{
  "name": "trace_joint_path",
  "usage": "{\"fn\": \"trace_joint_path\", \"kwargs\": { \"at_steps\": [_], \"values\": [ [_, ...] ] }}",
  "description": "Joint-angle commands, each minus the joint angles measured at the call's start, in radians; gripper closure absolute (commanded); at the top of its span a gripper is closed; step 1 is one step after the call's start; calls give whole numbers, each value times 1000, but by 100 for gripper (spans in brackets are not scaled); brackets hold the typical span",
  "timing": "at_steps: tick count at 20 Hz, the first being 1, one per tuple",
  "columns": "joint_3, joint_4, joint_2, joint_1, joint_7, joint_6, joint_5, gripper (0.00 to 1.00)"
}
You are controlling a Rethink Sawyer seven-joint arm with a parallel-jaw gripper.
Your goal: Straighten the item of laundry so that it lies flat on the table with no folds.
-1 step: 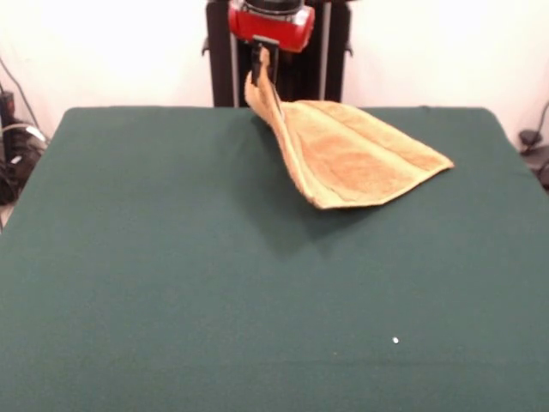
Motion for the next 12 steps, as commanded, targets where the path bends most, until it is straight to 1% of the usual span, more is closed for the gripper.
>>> {"fn": "trace_joint_path", "kwargs": {
  "at_steps": [1,4,12],
  "values": [
    [157,-58,48,-11,-107,-4,-53,0],
    [162,-93,45,-3,-144,67,-75,0],
    [189,-111,56,-28,-138,76,-94,0]
  ]
}}
